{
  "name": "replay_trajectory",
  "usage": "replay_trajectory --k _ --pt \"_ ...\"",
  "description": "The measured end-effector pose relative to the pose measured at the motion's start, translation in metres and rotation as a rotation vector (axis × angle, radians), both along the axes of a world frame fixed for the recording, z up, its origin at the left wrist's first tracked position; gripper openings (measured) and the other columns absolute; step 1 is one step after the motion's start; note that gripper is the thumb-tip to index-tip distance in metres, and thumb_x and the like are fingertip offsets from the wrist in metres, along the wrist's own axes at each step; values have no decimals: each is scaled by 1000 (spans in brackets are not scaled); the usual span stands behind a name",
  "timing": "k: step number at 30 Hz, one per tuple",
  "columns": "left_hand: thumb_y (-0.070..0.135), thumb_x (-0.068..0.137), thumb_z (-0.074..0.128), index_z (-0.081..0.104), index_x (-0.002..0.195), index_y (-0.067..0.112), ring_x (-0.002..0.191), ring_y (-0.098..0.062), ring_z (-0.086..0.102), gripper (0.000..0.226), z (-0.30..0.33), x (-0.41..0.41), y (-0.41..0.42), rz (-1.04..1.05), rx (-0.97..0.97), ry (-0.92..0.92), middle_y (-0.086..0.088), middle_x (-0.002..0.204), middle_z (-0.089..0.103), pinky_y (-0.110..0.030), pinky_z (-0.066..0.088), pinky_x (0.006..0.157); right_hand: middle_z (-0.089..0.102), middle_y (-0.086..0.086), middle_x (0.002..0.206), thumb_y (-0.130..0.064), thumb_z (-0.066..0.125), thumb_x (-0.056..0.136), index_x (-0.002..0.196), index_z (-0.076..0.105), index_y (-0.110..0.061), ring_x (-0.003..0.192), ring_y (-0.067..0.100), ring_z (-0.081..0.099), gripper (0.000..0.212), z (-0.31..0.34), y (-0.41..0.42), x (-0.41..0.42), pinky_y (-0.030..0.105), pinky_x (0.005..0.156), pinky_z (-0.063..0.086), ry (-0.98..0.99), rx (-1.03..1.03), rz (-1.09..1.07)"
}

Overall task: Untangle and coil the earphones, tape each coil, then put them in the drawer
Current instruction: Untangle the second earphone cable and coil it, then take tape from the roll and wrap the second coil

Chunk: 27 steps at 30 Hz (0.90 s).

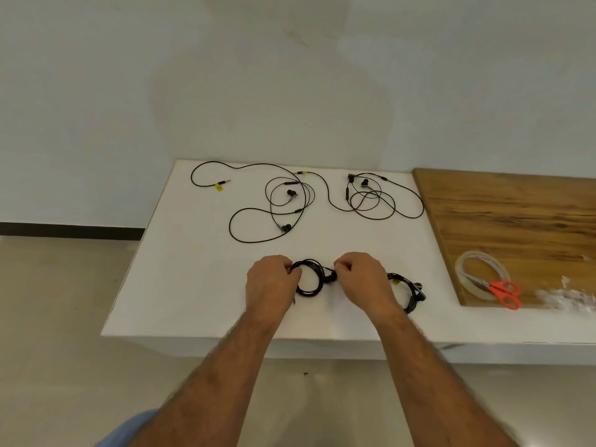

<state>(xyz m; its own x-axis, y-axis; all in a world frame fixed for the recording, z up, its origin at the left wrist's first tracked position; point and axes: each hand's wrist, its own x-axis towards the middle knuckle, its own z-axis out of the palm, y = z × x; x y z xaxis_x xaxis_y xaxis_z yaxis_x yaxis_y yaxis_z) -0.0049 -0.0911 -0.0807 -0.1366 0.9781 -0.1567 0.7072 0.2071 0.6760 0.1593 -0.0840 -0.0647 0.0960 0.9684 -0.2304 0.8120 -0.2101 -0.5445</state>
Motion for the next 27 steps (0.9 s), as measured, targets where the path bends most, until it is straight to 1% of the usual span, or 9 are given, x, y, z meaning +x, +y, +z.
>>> replay_trajectory --k 2,5,6,8,9,11,16,21,27 --pt "33 90 58 69 74 11 69 -17 63 29 -1 -1 1 17 8 12 1 66 67 -32 51 67 70 1 106 -16 47 96 105 71 -13 97 20 63 26 0 0 1 30 83 49 20 0 -3" --pt "36 93 55 67 70 13 68 -19 62 35 -2 -3 2 26 8 42 2 63 64 -29 48 63 67 2 119 -19 47 98 119 67 -13 109 20 60 29 -1 1 1 32 93 47 12 2 22" --pt "36 93 55 69 76 15 73 -18 64 31 -2 -4 3 29 13 34 4 68 67 -27 47 66 67 2 119 -19 47 99 119 67 -14 108 21 60 29 -2 2 1 33 93 48 12 2 25" --pt "36 93 56 73 100 18 92 -16 66 25 0 -6 2 44 25 10 4 91 72 -26 48 80 69 2 112 -21 48 98 115 68 -15 103 20 62 27 -3 2 1 33 89 49 18 13 24" --pt "36 93 57 71 111 18 98 -15 65 28 1 -6 1 49 30 7 4 100 72 -27 48 86 70 2 107 -23 48 98 111 69 -15 98 20 63 26 -4 1 1 32 85 50 20 26 18" --pt "35 92 59 67 119 20 100 -15 64 32 1 -8 2 44 37 2 3 105 71 -29 49 91 71 0 98 -26 49 97 104 70 -16 90 19 63 24 -4 1 -1 31 78 51 17 63 0" --pt "33 92 59 67 119 21 98 -14 63 31 2 -8 1 33 76 3 4 104 70 -29 49 89 71 -2 93 -29 55 94 98 71 -17 87 16 62 20 1 1 -2 31 75 51 32 145 -44" --pt "29 93 59 67 119 21 96 -13 63 28 6 -4 0 15 96 11 4 104 70 -24 45 85 71 -2 96 -25 54 93 100 71 -16 89 16 63 20 6 -1 0 32 77 53 28 143 -32" --pt "26 94 58 68 118 20 86 -7 58 27 9 -1 -4 -5 123 4 5 104 69 -18 40 80 71 -5 95 -20 55 92 97 71 -19 88 13 63 17 11 -3 6 31 77 53 39 153 -31"
